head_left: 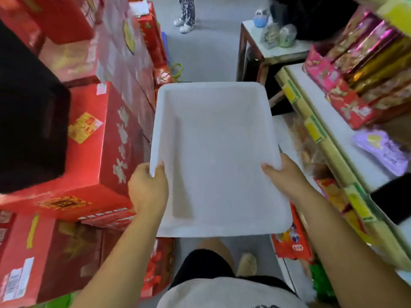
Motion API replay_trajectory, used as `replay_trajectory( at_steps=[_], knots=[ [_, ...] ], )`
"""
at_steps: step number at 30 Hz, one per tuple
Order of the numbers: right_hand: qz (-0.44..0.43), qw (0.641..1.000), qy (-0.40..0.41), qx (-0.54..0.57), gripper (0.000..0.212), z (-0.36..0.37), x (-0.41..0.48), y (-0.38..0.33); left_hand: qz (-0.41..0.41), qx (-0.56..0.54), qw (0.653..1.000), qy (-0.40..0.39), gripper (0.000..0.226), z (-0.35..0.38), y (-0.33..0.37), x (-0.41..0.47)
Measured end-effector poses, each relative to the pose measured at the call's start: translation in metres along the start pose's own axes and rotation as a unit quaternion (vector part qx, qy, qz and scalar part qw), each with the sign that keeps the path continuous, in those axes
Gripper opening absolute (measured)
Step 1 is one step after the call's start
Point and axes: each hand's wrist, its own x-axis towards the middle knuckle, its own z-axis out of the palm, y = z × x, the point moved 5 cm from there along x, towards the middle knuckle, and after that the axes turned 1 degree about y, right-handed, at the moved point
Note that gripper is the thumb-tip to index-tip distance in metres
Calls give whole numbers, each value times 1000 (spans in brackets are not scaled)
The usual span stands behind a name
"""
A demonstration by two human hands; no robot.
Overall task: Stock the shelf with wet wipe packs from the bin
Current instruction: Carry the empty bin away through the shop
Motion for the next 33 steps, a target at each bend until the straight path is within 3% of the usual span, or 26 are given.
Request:
replay_trajectory(
  at_steps=[7,10,14,18,22,25,28,31,33],
  knots=[
    [-9,997,-78,13,43,22,135,-76,-53,-2,996,66,18,40,49,98],
    [24,995,-91,30,42,37,188,-98,-49,-32,995,81,15,63,78,166],
    [39,996,-43,71,31,63,262,-145,-26,-27,994,98,20,89,127,272],
    [29,995,8,92,31,88,338,-212,2,-41,997,65,26,106,171,381],
    [44,990,6,133,25,95,417,-261,24,-42,998,-31,20,135,204,462],
    [39,987,6,156,20,106,484,-301,-5,-34,995,-97,18,165,213,507],
    [40,986,0,163,13,120,560,-344,-25,-45,996,-76,27,194,231,563],
    [56,980,-8,190,22,126,634,-394,-28,-67,997,-35,24,214,272,628],
    [27,976,-5,217,11,126,680,-437,-38,-112,993,-19,22,227,303,669]
  ],
)
